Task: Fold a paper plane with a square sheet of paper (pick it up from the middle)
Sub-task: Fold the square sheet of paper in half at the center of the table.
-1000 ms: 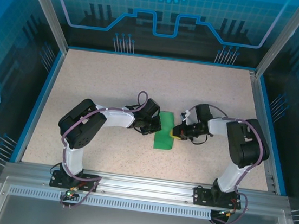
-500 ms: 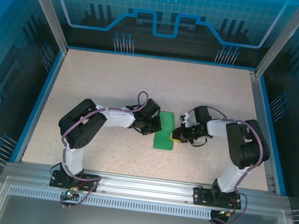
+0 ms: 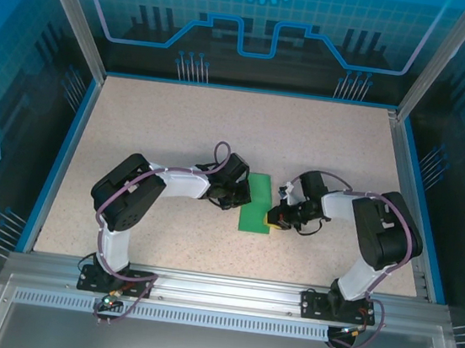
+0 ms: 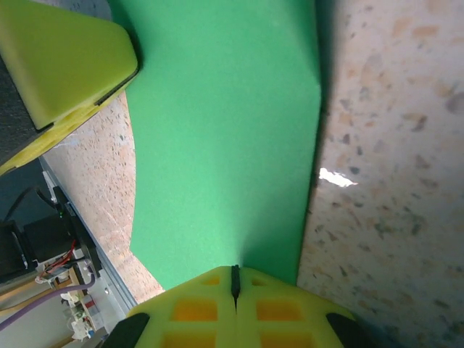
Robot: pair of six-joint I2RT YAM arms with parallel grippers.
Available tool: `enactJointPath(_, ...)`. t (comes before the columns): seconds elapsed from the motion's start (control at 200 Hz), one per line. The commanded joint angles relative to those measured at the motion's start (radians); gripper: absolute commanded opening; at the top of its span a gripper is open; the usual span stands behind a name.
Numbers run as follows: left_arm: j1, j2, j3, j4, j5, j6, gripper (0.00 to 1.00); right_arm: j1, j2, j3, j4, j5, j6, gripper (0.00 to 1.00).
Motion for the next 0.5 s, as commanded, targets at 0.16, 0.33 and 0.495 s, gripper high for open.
enactJointPath(0.16, -0.016, 0.04, -0.016, -0.125, -0.027, 0.012, 0.0, 0.016, -0.03, -0.023, -0.008, 0.028, 0.005, 0.0)
enactJointPath(0.33, -0.016, 0.04, -0.014, -0.129, -0.027, 0.014, 0.0, 0.021, -0.08, -0.038, 0.011, -0.044, 0.007, 0.0)
enactJointPath(0.495, -0.016, 0.039, -0.014, -0.129, -0.029, 0.014, 0.0, 0.034, -0.062, -0.06, 0.019, -0.015, 0.014, 0.0)
